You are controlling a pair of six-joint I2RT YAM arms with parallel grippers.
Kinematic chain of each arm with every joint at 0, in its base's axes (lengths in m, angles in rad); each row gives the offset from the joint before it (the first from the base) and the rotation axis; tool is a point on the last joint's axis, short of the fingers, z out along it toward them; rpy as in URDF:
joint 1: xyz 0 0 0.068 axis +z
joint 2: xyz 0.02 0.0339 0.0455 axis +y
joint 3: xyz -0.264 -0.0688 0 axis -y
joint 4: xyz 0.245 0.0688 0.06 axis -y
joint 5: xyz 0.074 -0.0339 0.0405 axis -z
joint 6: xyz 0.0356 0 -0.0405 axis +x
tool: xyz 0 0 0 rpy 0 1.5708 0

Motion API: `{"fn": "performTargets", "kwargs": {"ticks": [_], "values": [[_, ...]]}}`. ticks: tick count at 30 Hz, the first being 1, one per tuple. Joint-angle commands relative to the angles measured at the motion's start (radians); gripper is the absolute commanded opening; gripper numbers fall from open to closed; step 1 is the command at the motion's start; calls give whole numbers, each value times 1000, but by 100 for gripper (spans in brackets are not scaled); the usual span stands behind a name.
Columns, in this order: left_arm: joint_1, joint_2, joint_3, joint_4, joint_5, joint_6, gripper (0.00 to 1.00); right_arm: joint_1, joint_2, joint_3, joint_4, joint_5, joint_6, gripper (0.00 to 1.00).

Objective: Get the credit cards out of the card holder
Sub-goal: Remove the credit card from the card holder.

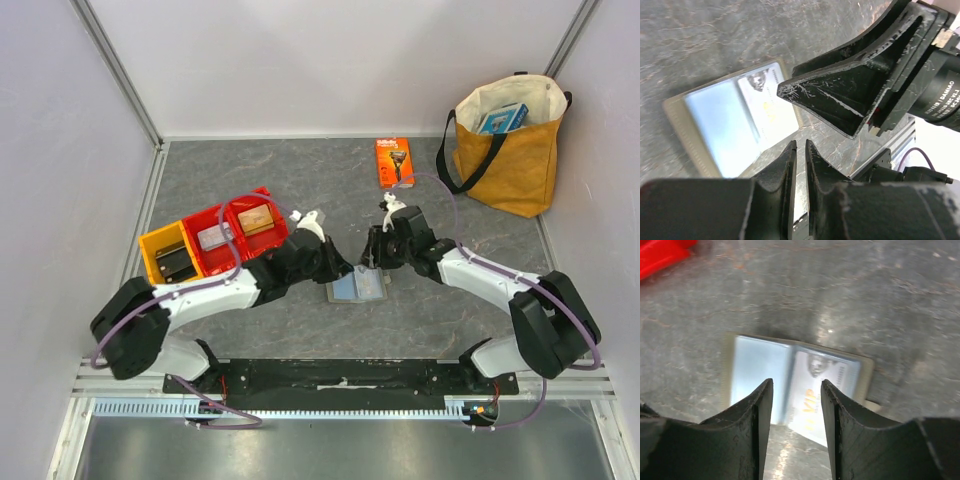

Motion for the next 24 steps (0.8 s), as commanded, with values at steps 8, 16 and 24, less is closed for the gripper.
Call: {"fn": "performTargets", "kwargs": {"ticks": [8, 16, 24], "values": [[15, 253, 106, 74, 86, -10, 18, -85, 22, -110, 56, -18, -18, 39], [43, 322, 40, 134, 115, -42, 18, -86, 36, -144, 79, -36, -13, 28], [63, 385, -12, 195, 138, -88, 18, -86, 45, -151, 84, -59, -15, 22]]}}
